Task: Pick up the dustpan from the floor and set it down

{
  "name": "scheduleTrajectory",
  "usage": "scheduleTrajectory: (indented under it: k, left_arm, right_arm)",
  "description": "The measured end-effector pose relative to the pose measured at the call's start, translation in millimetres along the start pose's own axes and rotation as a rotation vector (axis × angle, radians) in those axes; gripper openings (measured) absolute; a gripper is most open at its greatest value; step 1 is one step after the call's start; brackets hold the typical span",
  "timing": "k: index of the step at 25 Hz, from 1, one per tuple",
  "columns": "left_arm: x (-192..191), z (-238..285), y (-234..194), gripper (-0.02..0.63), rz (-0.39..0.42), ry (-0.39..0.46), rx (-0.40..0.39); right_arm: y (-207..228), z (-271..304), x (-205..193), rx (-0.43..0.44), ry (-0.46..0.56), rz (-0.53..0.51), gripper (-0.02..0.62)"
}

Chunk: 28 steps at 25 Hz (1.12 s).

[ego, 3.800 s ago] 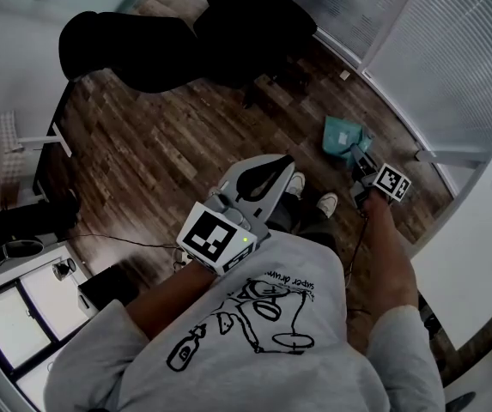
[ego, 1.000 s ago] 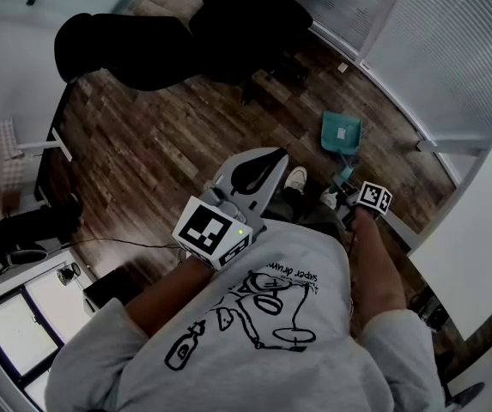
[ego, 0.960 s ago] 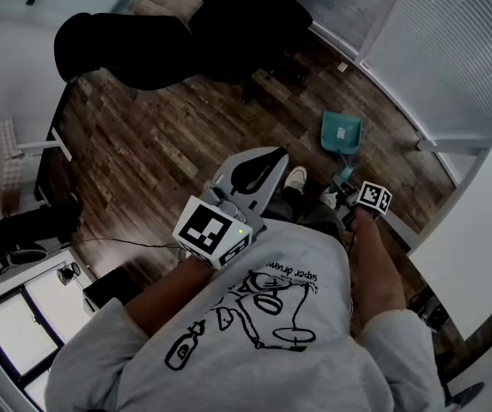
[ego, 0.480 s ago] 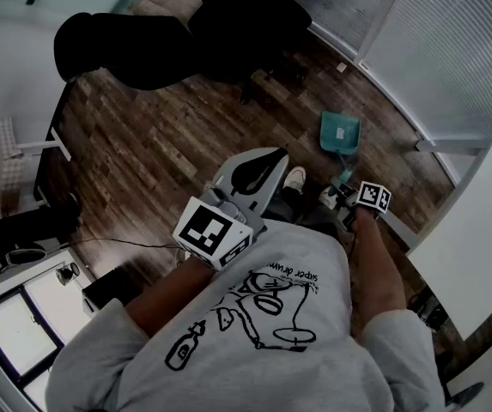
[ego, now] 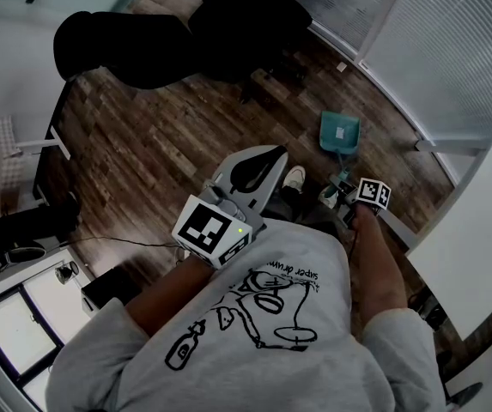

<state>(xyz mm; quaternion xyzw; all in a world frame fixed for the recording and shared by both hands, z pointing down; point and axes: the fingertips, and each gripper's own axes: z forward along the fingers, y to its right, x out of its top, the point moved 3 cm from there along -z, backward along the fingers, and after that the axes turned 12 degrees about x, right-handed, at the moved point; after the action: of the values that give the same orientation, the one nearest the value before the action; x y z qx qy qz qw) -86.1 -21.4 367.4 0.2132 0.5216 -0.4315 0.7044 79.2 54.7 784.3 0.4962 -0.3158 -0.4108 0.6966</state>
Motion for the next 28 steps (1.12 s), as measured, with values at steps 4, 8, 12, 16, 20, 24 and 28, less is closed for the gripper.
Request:
scheduleTrajectory:
  k: [4, 8, 12, 16, 20, 24, 28]
  left_arm:
    - [1, 0, -1, 0.003, -0.002, 0.002, -0.001]
    - [1, 1, -3, 0.003, -0.004, 0.011, -0.006]
    - [3, 6, -1, 0.003, -0.002, 0.02, -0.014]
    - [5, 13, 2, 0.003, -0.011, 0.035, -0.028]
    - [9, 19, 6, 0.003, -0.019, 0.049, -0.041]
    - [12, 28, 12, 0.003, -0.02, 0.062, -0.055]
    - [16, 37, 19, 0.003, -0.02, 0.072, -0.069]
  right_arm:
    - [5, -3, 2, -0.04, -0.017, -0.015, 0.163]
    - [9, -12, 1, -0.112, -0.067, -0.057, 0.167]
    - [12, -30, 8, -0.162, -0.103, -0.114, 0.179]
    - [0, -48, 24, -0.161, -0.069, -0.151, 0.183]
    - [-26, -63, 41, -0.144, -0.03, -0.231, 0.184]
    - [-67, -76, 59, -0.148, -0.004, -0.406, 0.183]
    - [-118, -87, 73, -0.161, 0.036, -0.614, 0.181]
